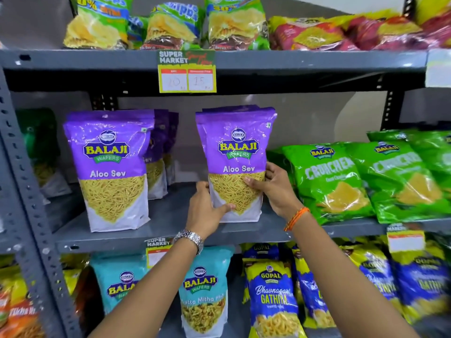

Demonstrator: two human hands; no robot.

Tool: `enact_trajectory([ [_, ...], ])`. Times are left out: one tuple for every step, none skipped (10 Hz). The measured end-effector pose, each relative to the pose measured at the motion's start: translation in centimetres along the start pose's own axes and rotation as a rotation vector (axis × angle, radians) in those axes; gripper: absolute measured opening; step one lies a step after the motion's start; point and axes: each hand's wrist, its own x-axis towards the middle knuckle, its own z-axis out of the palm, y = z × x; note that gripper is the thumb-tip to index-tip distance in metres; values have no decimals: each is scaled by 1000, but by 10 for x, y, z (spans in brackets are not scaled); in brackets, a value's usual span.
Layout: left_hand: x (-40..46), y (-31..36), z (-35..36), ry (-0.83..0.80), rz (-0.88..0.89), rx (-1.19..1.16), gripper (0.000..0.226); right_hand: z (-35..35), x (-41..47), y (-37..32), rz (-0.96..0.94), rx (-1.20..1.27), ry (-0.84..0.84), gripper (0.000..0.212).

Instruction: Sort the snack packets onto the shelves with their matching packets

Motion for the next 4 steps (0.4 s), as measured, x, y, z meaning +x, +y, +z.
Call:
enact_trajectory([
  [-20,-7,20,-49,-23,-12,69,-18,-20,15,29,0,48,55],
  [-14,-1,19,-46,-14,-28,70,-17,-16,7,44,-11,50,57],
  [-9,-5,21,-52,-4,-2,76,-19,-13,7,79,-21,39,63],
  [-10,-2,17,-42,35,-12,91,-21,-16,-2,76,-39,76,82],
])
